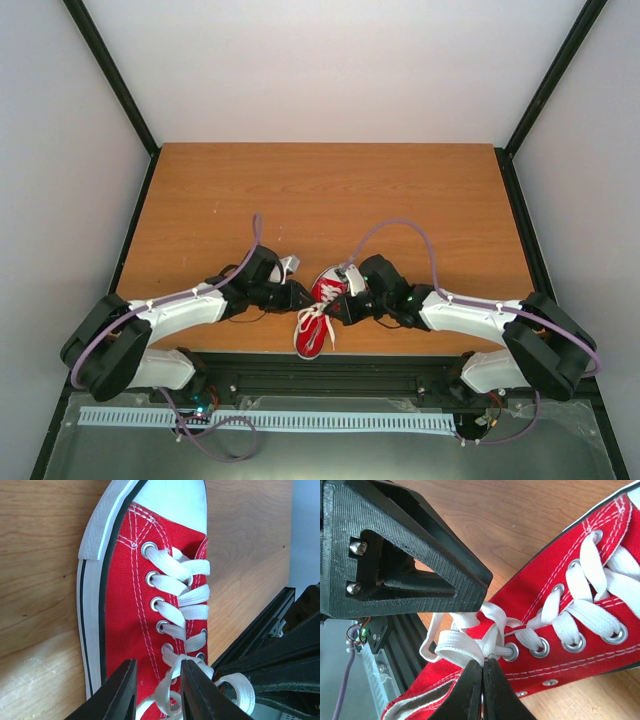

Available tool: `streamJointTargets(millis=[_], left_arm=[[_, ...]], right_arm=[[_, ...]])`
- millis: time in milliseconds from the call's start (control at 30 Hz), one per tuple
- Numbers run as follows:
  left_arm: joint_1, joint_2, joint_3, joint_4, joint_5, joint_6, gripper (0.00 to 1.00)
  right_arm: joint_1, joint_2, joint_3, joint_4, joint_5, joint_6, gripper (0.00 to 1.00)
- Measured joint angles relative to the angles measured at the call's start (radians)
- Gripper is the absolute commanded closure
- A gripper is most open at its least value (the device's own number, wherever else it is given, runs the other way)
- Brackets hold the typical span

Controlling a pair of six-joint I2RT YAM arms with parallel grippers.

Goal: Tie the shoes

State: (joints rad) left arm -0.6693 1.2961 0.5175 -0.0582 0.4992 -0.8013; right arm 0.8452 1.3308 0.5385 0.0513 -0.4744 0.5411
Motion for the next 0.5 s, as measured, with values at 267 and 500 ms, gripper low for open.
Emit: streamJointTargets(millis=[267, 500], left_arm=[[0.0, 0.027, 0.0, 0.019, 0.034, -0.013, 0.83], [0.0, 0.038, 0.0, 0.042, 0.049, -0.021, 0.99]], right_arm=[[0.0, 0.0, -0.004, 0.005, 0.0, 0.0, 0.97], [0.0, -0.011, -0.01, 0.0, 0.015, 0.002, 0.97]])
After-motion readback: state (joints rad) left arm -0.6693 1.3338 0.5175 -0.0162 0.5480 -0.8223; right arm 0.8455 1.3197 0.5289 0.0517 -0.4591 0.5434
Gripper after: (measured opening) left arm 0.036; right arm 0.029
